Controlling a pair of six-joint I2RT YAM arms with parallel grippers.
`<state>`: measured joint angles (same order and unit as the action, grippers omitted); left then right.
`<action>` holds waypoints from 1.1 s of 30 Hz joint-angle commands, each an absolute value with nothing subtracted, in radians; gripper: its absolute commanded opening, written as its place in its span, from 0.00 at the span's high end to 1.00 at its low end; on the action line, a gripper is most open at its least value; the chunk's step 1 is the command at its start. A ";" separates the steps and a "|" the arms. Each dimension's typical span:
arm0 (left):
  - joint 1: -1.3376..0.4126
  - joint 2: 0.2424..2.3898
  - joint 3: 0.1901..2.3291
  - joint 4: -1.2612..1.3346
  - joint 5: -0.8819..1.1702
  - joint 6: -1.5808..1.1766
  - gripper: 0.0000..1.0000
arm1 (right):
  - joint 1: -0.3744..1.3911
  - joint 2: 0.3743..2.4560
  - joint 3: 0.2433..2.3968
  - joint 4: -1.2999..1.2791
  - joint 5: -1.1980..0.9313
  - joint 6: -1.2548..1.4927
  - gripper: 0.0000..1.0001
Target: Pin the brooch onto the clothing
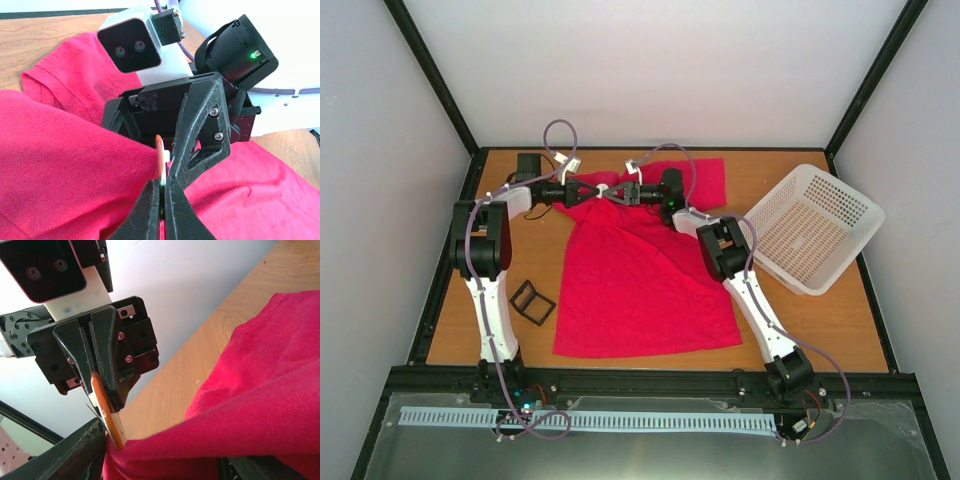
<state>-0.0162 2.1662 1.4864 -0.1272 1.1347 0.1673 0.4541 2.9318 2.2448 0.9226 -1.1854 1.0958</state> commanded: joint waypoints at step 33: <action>-0.034 2.043 1.421 -0.090 1.286 0.305 0.99 | 0.463 2.980 2.340 0.724 -1.168 1.024 0.45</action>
<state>-0.0074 2.1223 1.4281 -0.0975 1.1675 0.2447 0.4614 2.9444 2.3169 0.8509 -1.2446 1.0573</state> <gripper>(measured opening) 0.033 0.552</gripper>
